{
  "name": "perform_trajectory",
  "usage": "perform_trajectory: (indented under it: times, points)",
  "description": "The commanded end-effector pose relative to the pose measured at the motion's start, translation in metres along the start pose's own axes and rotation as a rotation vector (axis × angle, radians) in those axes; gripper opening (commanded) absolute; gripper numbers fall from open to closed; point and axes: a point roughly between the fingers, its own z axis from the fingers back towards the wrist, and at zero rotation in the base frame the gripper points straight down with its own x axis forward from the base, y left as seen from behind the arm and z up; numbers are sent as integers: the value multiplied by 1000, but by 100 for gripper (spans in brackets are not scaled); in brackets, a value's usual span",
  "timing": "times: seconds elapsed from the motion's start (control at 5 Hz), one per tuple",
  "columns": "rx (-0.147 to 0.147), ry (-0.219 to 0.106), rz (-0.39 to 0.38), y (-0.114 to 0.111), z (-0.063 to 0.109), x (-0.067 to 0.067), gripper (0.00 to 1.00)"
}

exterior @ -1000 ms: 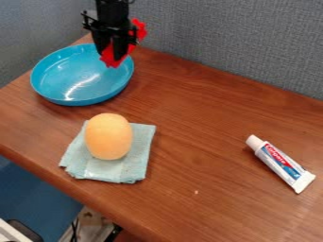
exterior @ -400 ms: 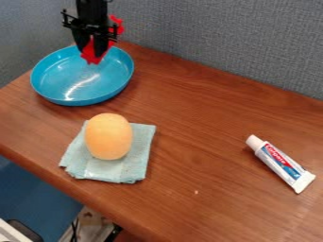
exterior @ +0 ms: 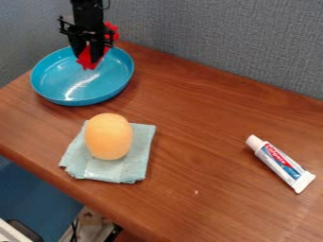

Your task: Put the red object on the blue plate

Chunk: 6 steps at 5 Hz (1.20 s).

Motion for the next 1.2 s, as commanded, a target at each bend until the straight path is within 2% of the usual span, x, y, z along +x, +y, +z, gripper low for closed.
perform_trajectory:
  times: [0.0,0.2,1.0]
  points:
    - [37,-51,21,17,18,5,0]
    - [39,-43,24,19,14,4,0]
    - [24,-34,23,20,15,0,0]
